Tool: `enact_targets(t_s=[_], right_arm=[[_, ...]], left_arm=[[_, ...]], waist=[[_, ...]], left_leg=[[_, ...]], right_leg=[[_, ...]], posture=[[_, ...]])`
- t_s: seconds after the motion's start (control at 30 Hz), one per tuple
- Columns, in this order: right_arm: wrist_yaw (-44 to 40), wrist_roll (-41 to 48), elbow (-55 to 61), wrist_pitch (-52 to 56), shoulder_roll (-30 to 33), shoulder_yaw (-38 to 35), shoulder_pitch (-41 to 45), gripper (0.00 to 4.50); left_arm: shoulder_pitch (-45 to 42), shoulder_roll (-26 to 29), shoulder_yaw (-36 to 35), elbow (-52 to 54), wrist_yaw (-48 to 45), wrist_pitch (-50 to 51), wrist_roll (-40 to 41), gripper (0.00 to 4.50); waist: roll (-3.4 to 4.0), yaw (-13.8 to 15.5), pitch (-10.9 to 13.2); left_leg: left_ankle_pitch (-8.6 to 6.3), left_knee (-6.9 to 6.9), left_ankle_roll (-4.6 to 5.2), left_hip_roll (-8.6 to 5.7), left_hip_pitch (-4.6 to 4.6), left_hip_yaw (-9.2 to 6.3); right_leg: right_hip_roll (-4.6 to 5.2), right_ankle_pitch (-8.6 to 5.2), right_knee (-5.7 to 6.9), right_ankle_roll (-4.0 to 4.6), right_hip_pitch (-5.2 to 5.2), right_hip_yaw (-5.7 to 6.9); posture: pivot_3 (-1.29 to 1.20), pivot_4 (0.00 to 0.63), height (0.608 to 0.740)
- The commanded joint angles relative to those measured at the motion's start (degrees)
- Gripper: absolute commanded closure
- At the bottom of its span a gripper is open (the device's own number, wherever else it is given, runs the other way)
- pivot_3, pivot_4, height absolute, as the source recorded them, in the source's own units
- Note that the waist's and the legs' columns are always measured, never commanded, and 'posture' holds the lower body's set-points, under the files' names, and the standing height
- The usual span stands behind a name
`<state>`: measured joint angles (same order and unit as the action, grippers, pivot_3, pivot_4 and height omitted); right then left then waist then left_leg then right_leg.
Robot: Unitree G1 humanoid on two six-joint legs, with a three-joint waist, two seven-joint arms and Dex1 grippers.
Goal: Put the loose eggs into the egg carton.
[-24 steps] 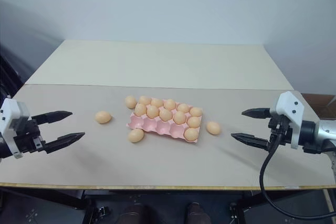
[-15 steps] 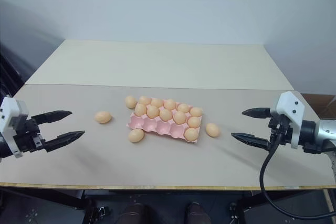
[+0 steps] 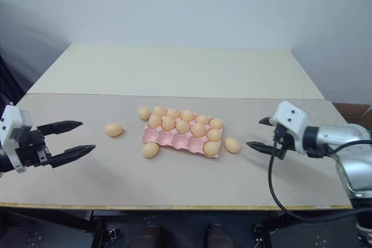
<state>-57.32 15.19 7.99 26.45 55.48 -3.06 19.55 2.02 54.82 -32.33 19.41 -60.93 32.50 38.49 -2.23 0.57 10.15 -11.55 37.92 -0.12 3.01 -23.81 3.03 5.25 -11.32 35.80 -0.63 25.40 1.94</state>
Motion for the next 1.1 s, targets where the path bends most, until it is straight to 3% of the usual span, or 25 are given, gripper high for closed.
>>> enact_targets(t_s=[0.03, 0.33, 0.43, 0.63, 0.87, 1.1], right_arm=[[2.01, -3.73, -2.8, -0.19, -2.28, 4.22, 3.44, 0.04], [4.25, -9.87, -11.27, -1.21, -9.4, 11.76, 8.42, 0.04], [4.25, -10.1, -11.36, -0.95, -10.18, 11.62, 8.52, 0.58], [4.39, -8.69, -6.83, 0.22, -8.82, 8.28, 7.57, 2.53], [5.26, -4.17, 7.82, 8.69, -9.63, 6.3, 11.81, 2.53], [8.35, -7.15, 6.29, 11.08, -18.25, 15.84, 18.36, 2.53]], left_arm=[[-0.94, 0.48, 0.0, 0.83, -0.37, -1.02, 0.5, 0.0], [-1.83, 0.76, 0.35, 0.56, -0.54, -0.88, 0.45, 0.0], [-1.99, 0.79, 0.18, 0.49, -0.53, -0.89, 0.29, 0.0], [-1.89, 0.64, 0.09, 0.46, -0.45, -1.14, 0.03, 0.0], [-2.19, 0.46, 0.64, 0.03, -0.56, -1.43, -0.12, 0.0], [-3.77, 0.45, 2.3, -0.91, -0.63, -1.91, -0.35, 0.0]], waist=[[0.0, -0.01, 0.0], [0.0, 0.08, 0.0], [0.0, 0.05, 0.0], [0.01, 0.03, 0.0], [0.02, -0.5, 0.01], [0.02, -0.75, 0.01]], left_leg=[[0.0, 0.0, 0.0, 0.0, -0.02, 0.0], [0.01, 0.0, 0.02, -0.02, -0.03, 0.01], [0.01, 0.0, 0.02, -0.03, -0.03, 0.01], [0.01, 0.0, 0.02, -0.02, -0.03, 0.01], [0.01, 0.0, 0.01, 0.03, -0.01, 0.02], [0.01, 0.0, 0.01, 0.06, 0.02, -0.01]], right_leg=[[0.0, 0.0, 0.0, 0.01, 0.01, 0.0], [-0.01, 0.0, 0.02, 0.01, -0.01, -0.01], [-0.01, 0.0, 0.02, 0.0, 0.0, -0.02], [-0.02, 0.0, 0.03, 0.0, 0.0, -0.03], [-0.06, 0.0, 0.07, 0.0, 0.03, -0.03], [-0.08, 0.02, 0.11, 0.03, 0.02, 0.01]], posture=[[0.0, 0.15, 0.74], [0.0, 0.15, 0.74], [0.0, 0.15, 0.74], [0.0, 0.15, 0.74], [0.0, 0.15, 0.74], [0.0, 0.15, 0.74]])
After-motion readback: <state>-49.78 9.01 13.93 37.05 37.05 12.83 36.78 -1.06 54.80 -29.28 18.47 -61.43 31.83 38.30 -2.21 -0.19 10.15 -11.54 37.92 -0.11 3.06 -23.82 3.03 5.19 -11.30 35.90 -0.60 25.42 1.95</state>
